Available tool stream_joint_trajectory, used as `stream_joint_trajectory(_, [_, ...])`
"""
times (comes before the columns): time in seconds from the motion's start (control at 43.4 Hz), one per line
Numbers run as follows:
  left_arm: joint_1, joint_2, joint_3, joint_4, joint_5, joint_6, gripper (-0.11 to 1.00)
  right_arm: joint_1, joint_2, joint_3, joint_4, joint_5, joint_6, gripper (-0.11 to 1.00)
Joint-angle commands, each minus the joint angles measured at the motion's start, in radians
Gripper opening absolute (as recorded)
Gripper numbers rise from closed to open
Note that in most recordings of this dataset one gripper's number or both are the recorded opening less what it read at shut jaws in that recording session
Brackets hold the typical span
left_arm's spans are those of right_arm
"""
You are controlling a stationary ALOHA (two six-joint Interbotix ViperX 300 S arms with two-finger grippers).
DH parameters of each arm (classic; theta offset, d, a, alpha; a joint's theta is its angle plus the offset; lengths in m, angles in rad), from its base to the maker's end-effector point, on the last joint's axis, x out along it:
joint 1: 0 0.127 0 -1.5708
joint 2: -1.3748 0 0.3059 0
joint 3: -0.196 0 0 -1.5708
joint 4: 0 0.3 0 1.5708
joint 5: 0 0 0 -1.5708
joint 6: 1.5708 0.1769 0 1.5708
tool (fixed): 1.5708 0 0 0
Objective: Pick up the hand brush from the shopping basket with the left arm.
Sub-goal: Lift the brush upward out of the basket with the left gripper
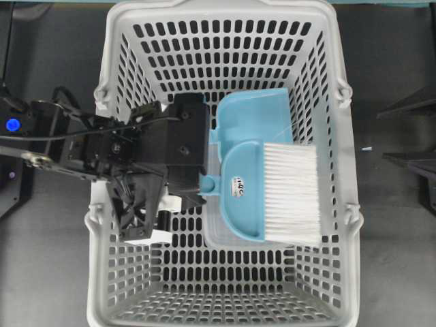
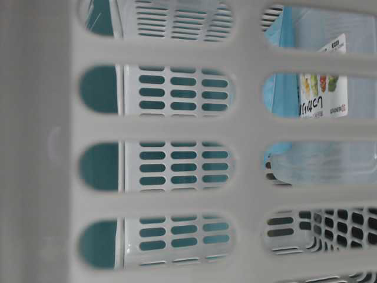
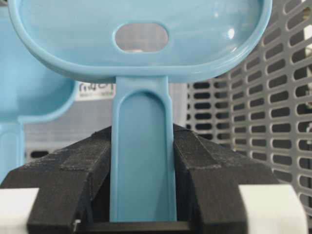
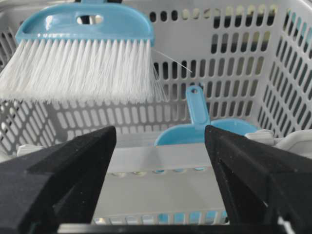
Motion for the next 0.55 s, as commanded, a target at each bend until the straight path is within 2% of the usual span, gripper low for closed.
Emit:
stream_joint_trajectory(0.0, [0.000,-0.011,-0.031,0.003,-0.011,-0.002,0.25,-0.003,0.006,-0.011,0.003,-0.009,0.002,0.70])
stream_joint_trajectory(0.53, [0.000,0.003,-0.029,0.003,-0.014,0.002,0.25,-0.003,0.006,-0.011,0.003,-0.009,0.002,0.70])
